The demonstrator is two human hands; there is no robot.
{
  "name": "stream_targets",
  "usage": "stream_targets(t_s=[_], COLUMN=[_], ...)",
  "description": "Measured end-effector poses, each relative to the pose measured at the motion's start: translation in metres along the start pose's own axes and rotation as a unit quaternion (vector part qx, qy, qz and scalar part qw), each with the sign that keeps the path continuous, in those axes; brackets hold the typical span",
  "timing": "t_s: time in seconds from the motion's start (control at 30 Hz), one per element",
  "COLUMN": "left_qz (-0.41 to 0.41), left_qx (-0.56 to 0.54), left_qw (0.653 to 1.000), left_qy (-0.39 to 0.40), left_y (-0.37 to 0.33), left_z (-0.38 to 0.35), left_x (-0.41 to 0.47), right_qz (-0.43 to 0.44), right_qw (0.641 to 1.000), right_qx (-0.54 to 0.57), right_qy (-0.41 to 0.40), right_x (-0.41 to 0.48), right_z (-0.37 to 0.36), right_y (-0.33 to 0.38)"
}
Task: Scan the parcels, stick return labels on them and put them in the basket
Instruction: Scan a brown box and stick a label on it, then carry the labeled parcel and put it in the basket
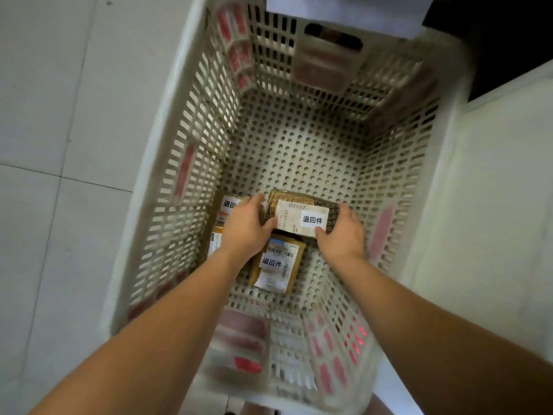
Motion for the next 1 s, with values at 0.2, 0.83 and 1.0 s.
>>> stream_targets(t_s=[0.2,0.83,1.0], left_qz=[-0.127,-0.26,-0.296], left_qx=[0.198,0.274,0.282], left_qw=[0.972,0.917,0.895], left_qy=[-0.014,-0.125,-0.179], left_y=[-0.082,-0.374,-0.466], left_z=[0.137,0.461,0.452], left_x=[-0.042,-0.361,-0.432], right_qz=[0.15,0.175,0.159], right_qw=[0.979,0.954,0.944], right_qx=[-0.135,-0.071,-0.058], right_qy=[-0.025,-0.232,-0.285], right_x=[-0.093,-0.504,-0.569], right_z=[0.112,0.521,0.586], right_y=[0.066,0.075,-0.009])
Point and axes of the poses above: each hand's wrist, its own x-axis towards the middle knuckle, its own z-axis out of the back of the hand, y = z × x, the point moved 6 cm from there along x, towards the middle knuckle, and after that the axes turned 6 degrees about -z, right-handed, at the moved point
